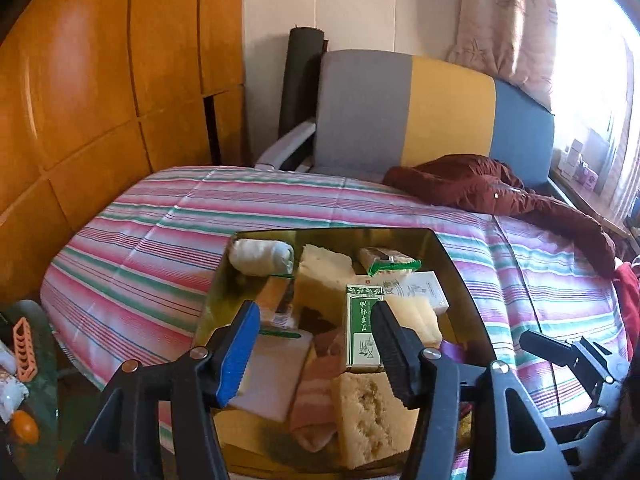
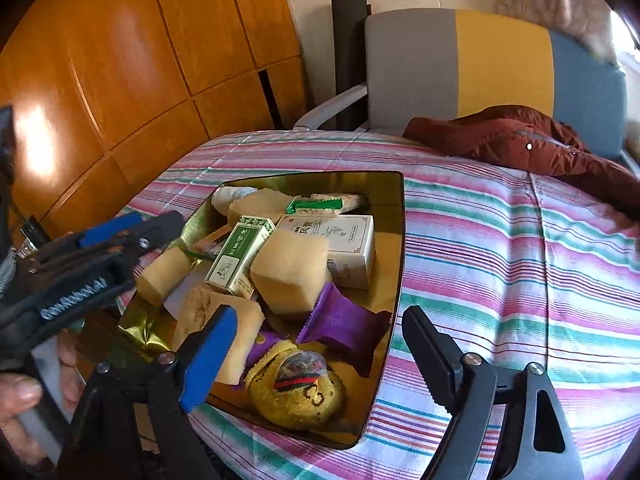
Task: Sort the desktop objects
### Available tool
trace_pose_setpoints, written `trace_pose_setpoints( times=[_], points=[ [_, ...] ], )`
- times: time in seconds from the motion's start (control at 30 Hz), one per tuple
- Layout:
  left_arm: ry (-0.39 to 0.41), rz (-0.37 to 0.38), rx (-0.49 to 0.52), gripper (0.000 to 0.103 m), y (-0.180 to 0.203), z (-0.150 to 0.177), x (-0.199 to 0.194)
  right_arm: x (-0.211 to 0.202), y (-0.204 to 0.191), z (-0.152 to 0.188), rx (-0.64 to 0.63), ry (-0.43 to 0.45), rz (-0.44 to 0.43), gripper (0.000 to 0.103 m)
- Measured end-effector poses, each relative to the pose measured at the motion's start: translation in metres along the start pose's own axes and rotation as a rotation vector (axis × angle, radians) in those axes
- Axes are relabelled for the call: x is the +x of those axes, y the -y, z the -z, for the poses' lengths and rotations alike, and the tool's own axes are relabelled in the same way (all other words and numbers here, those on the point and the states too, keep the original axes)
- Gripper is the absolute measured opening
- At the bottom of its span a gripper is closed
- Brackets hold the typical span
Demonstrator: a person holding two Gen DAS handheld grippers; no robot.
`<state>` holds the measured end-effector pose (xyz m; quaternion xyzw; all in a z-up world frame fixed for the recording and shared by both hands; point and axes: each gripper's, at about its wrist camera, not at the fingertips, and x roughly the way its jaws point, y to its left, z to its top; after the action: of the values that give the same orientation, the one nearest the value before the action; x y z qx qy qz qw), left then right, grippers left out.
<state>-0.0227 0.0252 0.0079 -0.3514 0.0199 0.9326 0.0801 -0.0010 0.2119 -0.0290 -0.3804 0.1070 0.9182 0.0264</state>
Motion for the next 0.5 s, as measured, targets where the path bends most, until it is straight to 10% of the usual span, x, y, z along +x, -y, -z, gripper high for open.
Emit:
trace_pose_setpoints(
  times=[0.5],
  points=[
    [0.052, -0.148, -0.009, 0.069, 0.007, 0.001, -0.030, -0.007, -0.016, 0.015, -0.052, 0.020, 0.037, 0.090]
  ],
)
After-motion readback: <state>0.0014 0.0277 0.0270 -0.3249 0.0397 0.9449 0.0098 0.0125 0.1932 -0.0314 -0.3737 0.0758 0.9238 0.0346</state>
